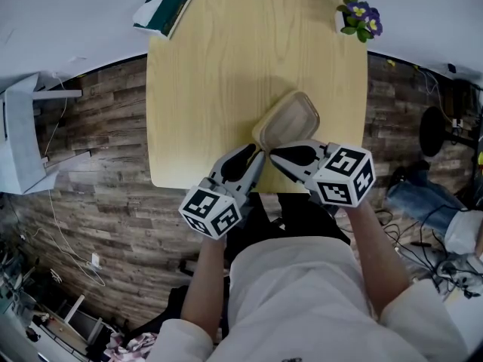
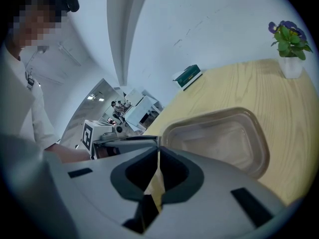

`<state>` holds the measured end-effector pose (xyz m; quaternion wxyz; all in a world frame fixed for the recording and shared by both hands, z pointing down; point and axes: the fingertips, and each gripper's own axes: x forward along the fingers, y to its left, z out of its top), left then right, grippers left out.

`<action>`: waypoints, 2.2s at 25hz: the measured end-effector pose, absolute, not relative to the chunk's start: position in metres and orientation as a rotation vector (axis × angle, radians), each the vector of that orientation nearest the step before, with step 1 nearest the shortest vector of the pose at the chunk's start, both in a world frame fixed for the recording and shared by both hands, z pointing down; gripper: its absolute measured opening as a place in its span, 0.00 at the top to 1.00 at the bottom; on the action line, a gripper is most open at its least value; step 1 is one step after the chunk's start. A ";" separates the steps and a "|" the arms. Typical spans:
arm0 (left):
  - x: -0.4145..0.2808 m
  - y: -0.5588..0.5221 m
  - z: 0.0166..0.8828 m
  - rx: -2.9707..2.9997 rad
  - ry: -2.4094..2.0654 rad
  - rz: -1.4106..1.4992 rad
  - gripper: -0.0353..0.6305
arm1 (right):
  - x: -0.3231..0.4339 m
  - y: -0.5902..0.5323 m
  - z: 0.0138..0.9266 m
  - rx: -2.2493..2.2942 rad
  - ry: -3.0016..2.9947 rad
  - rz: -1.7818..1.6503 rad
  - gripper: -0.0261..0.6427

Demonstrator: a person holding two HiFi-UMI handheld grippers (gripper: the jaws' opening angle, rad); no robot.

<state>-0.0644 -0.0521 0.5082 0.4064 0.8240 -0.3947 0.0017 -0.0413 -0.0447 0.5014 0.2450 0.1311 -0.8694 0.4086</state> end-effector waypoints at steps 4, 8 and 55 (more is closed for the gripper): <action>-0.066 -0.052 0.512 2.069 -1.000 0.009 0.83 | -0.041 -0.044 0.501 0.347 -2.376 1.112 0.93; -0.069 -0.050 0.518 2.056 -1.027 0.056 0.83 | -0.041 -0.043 0.499 0.348 -2.377 1.107 0.93; -0.069 -0.046 0.524 1.952 -1.177 0.222 0.83 | -0.030 -0.040 0.480 0.407 -2.419 1.103 0.93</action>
